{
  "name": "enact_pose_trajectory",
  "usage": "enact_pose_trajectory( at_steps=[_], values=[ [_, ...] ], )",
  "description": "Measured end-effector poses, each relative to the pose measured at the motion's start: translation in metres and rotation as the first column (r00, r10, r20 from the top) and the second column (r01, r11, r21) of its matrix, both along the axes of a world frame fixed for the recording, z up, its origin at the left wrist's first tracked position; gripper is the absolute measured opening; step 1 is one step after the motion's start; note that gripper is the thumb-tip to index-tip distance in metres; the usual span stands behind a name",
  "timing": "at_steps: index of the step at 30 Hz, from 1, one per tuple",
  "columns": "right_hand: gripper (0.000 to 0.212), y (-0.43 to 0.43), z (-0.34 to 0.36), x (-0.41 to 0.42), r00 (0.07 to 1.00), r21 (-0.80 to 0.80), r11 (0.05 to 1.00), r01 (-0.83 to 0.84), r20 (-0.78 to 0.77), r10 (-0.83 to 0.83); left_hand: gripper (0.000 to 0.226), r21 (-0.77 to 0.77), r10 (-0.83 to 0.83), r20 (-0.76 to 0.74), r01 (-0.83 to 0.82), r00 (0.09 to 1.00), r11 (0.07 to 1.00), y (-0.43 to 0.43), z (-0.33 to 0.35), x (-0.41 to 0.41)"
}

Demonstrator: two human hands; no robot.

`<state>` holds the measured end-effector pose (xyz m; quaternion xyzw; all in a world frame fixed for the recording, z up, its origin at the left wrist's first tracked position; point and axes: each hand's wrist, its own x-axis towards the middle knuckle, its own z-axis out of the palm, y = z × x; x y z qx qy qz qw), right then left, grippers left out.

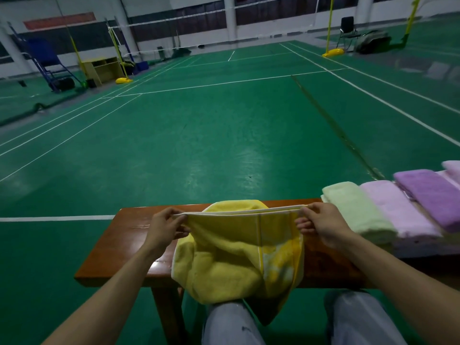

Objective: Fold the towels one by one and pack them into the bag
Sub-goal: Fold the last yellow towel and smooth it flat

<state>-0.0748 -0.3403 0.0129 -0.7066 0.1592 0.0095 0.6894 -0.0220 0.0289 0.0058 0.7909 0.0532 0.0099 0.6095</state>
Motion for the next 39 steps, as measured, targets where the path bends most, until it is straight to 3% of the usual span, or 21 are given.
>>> enact_pose_trajectory(
  at_steps=[3,8,14,18,26,30,39],
  values=[
    [0.007,0.003,-0.002,0.013,0.999,0.135,0.990,0.037,0.015,-0.039,0.004,-0.169,0.061,-0.030,-0.065,0.998,0.983,-0.004,-0.005,0.010],
    [0.010,-0.010,-0.013,0.055,1.000,-0.059,0.998,0.003,0.020,-0.002,0.021,-0.124,0.068,-0.015,-0.070,0.998,0.990,-0.017,-0.017,0.043],
    [0.022,-0.032,-0.020,0.147,0.997,-0.265,0.963,0.052,0.070,-0.035,0.019,-0.196,0.129,-0.050,-0.137,0.990,0.971,-0.046,-0.028,0.117],
    [0.024,-0.047,-0.023,0.207,0.983,-0.392,0.908,0.146,0.159,-0.090,0.017,-0.192,0.147,0.002,-0.144,0.989,0.971,-0.065,-0.036,0.177],
    [0.014,-0.063,-0.023,0.241,0.960,-0.332,0.923,0.194,0.258,-0.108,0.016,-0.289,0.165,0.091,-0.132,0.982,0.948,-0.082,-0.036,0.224],
    [0.019,-0.060,-0.023,0.234,0.958,-0.306,0.935,0.177,0.270,-0.092,0.015,-0.274,0.160,0.099,-0.128,0.982,0.953,-0.078,-0.037,0.219],
    [0.024,-0.043,0.014,0.238,0.914,-0.294,0.931,0.217,0.395,-0.089,0.017,-0.400,0.167,0.192,-0.078,0.967,0.913,-0.067,0.000,0.220]
  ],
)
